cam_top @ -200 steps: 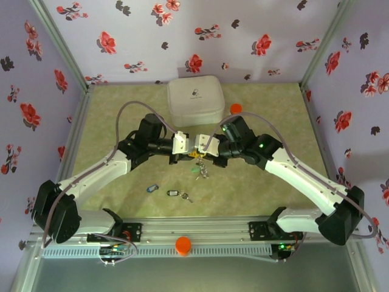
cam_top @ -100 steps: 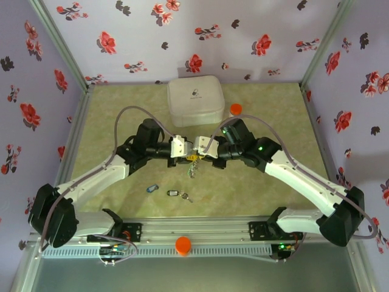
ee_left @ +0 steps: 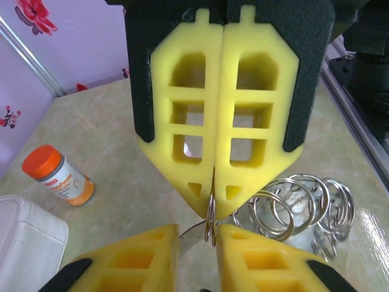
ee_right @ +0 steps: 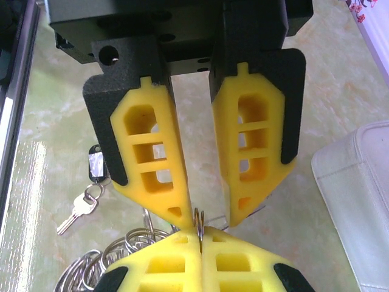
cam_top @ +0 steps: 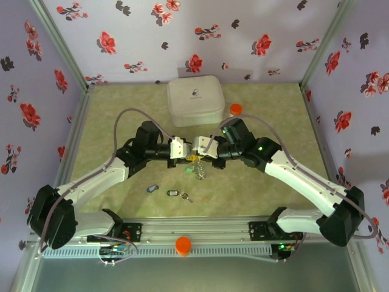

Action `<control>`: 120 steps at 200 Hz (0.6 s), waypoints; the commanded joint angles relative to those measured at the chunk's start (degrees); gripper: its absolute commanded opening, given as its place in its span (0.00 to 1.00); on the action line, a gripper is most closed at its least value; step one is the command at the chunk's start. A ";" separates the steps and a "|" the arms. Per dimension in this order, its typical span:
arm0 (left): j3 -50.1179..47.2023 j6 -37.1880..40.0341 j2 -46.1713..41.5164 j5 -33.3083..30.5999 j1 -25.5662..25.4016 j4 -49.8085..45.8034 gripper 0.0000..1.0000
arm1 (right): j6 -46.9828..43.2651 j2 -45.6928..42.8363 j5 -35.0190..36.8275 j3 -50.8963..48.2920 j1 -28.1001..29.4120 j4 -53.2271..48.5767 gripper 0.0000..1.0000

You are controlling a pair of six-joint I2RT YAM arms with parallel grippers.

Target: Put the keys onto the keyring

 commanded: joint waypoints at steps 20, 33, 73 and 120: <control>1.67 0.60 0.10 1.74 0.18 -0.05 0.09 | 0.72 0.01 -2.18 0.27 0.27 3.30 0.00; 1.67 0.71 0.02 1.73 0.18 0.06 0.00 | 1.86 -0.51 -1.16 -0.37 0.24 4.72 0.00; -4.84 -10.48 -1.31 3.37 0.18 17.88 0.00 | 13.26 -9.88 -9.11 -11.49 -6.71 21.97 0.32; -12.59 -27.35 0.32 5.73 0.96 43.66 0.00 | 17.66 -14.70 -17.36 -21.14 -10.05 33.51 0.31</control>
